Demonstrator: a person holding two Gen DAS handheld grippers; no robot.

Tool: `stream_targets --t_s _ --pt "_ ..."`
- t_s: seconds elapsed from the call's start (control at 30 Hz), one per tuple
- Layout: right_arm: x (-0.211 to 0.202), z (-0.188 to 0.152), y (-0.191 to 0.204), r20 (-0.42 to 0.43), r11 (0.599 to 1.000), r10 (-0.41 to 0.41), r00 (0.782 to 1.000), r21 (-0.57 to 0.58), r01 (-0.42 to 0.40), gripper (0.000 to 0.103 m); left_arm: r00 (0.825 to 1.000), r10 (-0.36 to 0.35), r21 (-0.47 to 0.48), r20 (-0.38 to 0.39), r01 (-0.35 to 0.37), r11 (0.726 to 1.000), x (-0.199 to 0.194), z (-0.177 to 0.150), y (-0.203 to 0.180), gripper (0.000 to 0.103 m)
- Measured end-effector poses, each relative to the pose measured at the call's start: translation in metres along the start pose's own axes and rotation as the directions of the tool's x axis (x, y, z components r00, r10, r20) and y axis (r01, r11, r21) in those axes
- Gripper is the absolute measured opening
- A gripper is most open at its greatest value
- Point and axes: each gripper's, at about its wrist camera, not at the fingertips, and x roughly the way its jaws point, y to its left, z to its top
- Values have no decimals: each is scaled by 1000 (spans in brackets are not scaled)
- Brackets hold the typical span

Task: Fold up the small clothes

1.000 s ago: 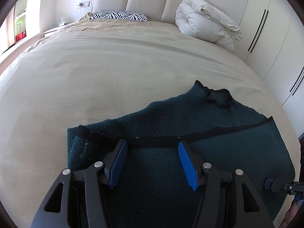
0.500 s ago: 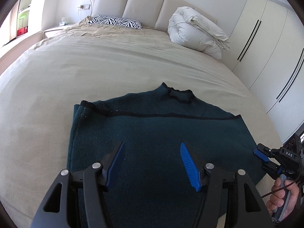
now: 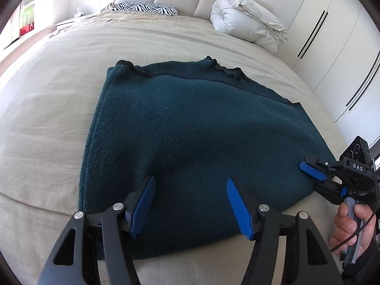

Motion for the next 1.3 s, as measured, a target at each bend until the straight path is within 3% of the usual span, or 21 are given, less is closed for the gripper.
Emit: stream_targets --t_s 0.13,0.23,0.37,0.43,0.53,0.6,0.63,0.67,0.73,1.0,1.17,1.3 --pt "-52 17 -30 144 995 -79 986 79 68 18 1000 9 4 5 -9 1000 -9 -6 9 66" --pt "-96 27 -46 244 983 -142 959 146 109 19 999 37 5 7 -37 999 -19 -11 14 66" --pt "-147 24 -49 352 975 -183 918 183 124 19 995 97 12 31 -97 995 -41 -15 17 67" --pt "-155 17 -38 366 978 -183 912 160 132 19 988 139 25 61 -140 990 -54 -16 19 74" --pt "-153 11 -18 357 985 -164 919 112 132 19 981 164 38 101 -168 985 -69 -13 17 77" --pt "-146 4 4 341 987 -160 926 63 148 26 977 179 51 116 -186 981 -77 -13 17 82" --pt "-141 2 15 331 987 -161 930 38 158 33 975 184 54 120 -192 980 -79 -11 17 84" --pt "-138 -3 27 322 986 -161 933 13 166 47 975 186 53 125 -193 980 -81 -11 19 84" --pt "-128 -7 47 316 985 -146 937 -36 166 59 974 192 43 124 -198 979 -83 -9 24 84" --pt "-76 -15 102 205 975 -73 976 -192 113 59 975 198 0 103 -199 980 -78 -3 43 85" --pt "-40 -12 121 129 970 -56 990 -230 85 59 996 74 -145 44 -67 987 -60 4 71 86" --pt "-8 -9 132 60 961 -43 997 -269 58 59 999 -31 -274 16 35 961 -45 12 95 85"
